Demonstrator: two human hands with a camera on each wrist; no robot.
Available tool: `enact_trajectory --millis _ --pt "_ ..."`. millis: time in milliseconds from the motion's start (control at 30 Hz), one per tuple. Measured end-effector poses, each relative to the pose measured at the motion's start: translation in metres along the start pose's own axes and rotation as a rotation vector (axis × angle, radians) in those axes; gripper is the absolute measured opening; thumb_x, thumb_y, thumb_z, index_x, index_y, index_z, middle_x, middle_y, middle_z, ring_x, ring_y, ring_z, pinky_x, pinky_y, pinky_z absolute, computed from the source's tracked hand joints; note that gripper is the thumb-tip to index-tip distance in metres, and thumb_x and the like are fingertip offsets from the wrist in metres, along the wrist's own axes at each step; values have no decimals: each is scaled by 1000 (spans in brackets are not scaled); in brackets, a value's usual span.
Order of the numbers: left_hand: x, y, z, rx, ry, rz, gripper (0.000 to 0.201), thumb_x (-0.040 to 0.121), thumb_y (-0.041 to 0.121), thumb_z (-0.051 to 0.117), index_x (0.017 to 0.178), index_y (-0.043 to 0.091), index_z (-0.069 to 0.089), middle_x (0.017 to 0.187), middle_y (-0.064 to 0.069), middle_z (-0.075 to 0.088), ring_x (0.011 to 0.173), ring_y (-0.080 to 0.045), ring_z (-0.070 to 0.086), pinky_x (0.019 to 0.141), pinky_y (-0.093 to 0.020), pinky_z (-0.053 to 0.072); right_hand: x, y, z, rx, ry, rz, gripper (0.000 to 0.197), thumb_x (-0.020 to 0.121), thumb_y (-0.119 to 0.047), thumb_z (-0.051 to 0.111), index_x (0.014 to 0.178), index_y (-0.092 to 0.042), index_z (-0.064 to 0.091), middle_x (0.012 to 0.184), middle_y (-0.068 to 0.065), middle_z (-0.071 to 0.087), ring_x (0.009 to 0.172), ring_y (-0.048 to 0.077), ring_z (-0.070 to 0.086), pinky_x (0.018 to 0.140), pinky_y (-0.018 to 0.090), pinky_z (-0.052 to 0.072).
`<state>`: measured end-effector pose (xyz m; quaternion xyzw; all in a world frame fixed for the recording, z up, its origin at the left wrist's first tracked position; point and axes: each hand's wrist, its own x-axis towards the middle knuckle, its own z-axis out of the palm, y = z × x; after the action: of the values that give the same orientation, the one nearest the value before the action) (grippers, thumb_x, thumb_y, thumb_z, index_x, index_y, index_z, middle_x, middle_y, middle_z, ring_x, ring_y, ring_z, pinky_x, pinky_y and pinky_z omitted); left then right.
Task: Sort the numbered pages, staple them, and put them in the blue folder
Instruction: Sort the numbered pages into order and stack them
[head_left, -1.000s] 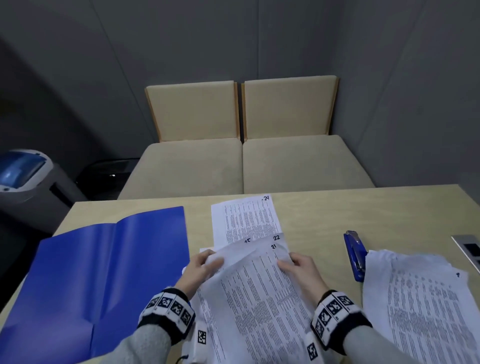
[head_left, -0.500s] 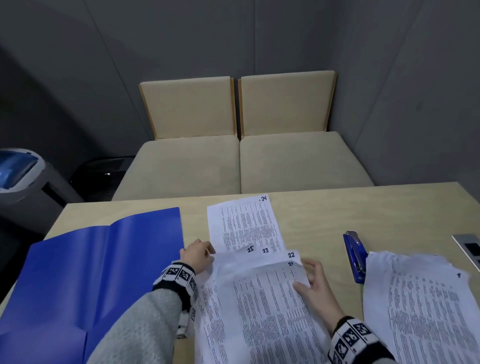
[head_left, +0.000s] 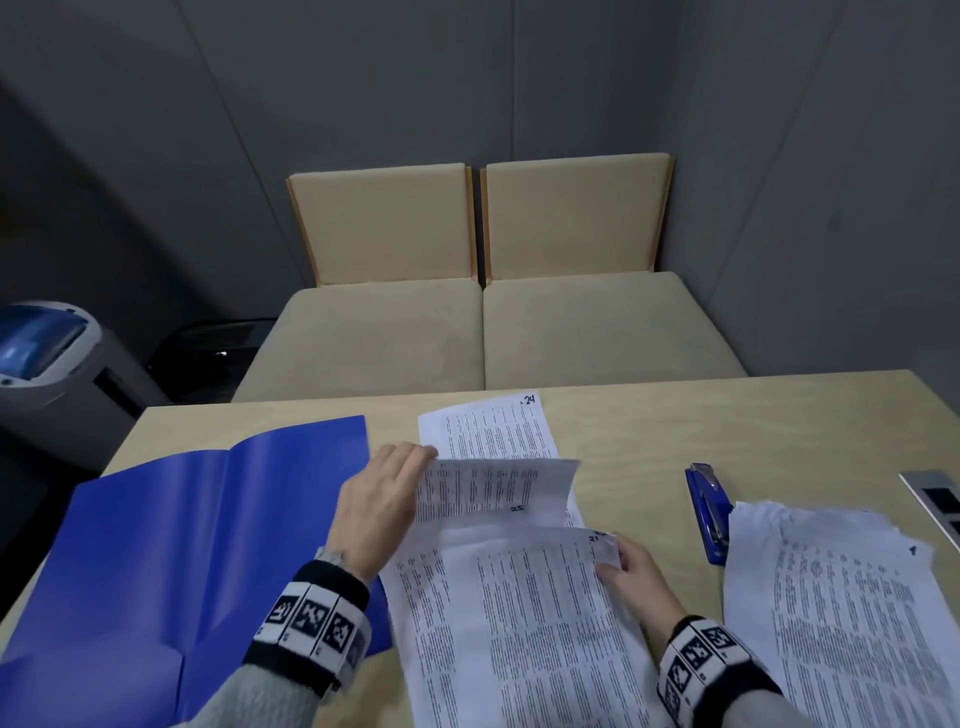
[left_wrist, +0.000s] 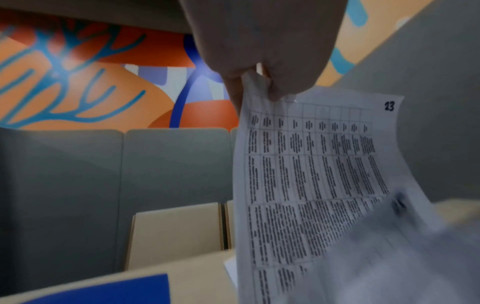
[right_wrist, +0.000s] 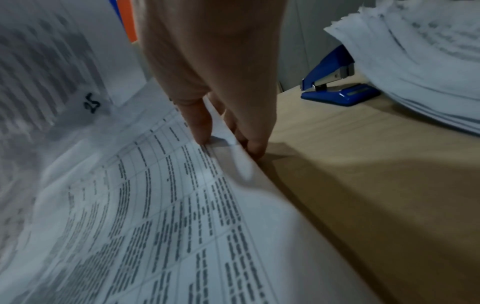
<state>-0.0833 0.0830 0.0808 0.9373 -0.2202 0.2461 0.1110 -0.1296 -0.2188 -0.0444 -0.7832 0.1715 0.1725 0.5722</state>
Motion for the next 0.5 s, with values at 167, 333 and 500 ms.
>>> enact_trajectory --millis 167,333,500 --pt "32 -10 -61 -34 338 -165 29 85 -2 46 108 11 55 87 -11 64 70 -25 56 53 -36 45 -23 -28 -11 235 -62 -2 17 91 4 50 91 -9 62 86 6 61 82 21 55 68 27 43" --pt "65 -39 -93 -379 410 -464 20 88 1 48 101 10 61 91 -7 68 82 -24 61 74 -33 46 -26 -40 -29 423 -136 -22 15 86 7 49 86 -4 59 82 15 62 76 28 61 71 35 46" --pt "66 -66 -64 -478 96 -497 18 91 2 49 99 11 63 88 -10 68 76 -22 62 70 -26 48 -30 -70 -51 679 -217 -104 9 81 7 56 86 1 54 84 17 61 70 21 66 61 25 54"
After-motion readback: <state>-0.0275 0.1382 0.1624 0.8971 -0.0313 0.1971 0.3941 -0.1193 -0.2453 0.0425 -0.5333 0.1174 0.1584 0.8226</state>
